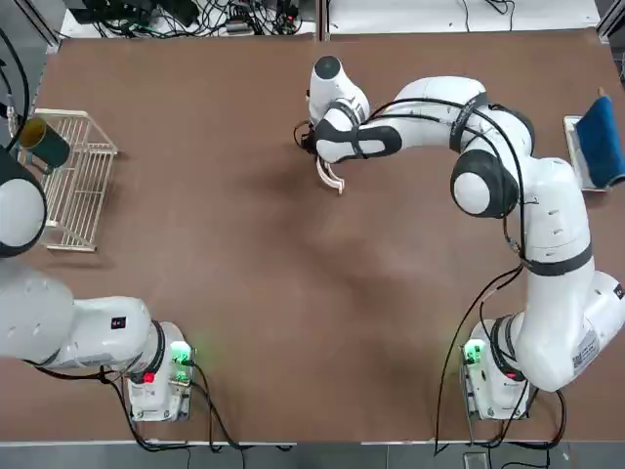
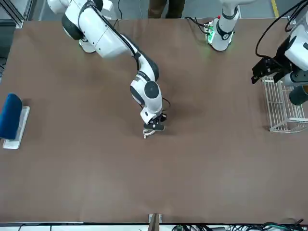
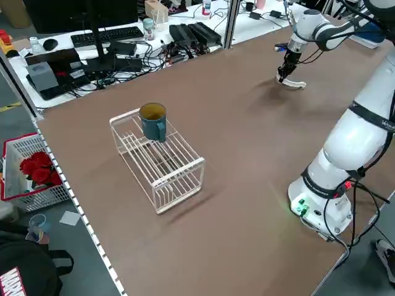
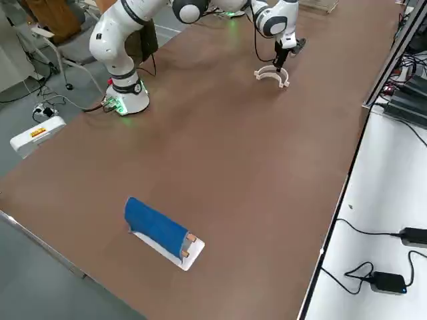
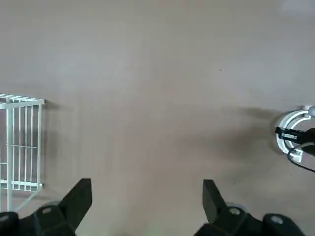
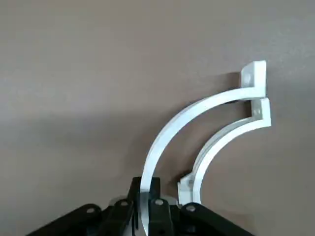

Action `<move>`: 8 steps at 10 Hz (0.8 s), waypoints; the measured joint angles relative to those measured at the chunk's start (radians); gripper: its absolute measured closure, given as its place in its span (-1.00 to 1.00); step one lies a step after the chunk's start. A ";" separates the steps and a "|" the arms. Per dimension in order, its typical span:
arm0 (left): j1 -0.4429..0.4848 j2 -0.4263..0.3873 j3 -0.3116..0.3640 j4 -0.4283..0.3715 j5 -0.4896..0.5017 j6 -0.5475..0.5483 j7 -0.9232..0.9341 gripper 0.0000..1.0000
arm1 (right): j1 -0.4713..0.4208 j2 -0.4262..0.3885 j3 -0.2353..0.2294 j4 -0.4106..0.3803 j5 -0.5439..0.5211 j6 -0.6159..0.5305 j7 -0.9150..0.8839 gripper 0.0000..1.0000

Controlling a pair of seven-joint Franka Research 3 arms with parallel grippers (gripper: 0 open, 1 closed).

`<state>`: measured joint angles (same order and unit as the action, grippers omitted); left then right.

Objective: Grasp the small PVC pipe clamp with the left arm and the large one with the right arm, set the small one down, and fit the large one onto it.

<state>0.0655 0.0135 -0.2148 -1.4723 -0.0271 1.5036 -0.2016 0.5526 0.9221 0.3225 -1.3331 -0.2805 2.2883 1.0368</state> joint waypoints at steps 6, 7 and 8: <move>0.000 0.010 0.000 -0.001 0.026 -0.023 0.001 -0.99 | -0.011 -0.023 -0.005 0.045 -0.001 -0.040 0.008 -0.46; 0.002 0.010 0.000 -0.001 0.027 -0.025 0.001 -0.99 | -0.024 -0.054 -0.005 0.055 -0.001 -0.102 0.009 -0.78; 0.003 0.011 0.001 -0.002 0.027 -0.025 0.001 -1.00 | -0.053 -0.102 0.000 0.063 -0.001 -0.166 0.011 -1.00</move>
<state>0.0686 0.0246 -0.2141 -1.4738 -0.0001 1.4781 -0.2007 0.4997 0.8204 0.3221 -1.2700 -0.2814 2.1221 1.0474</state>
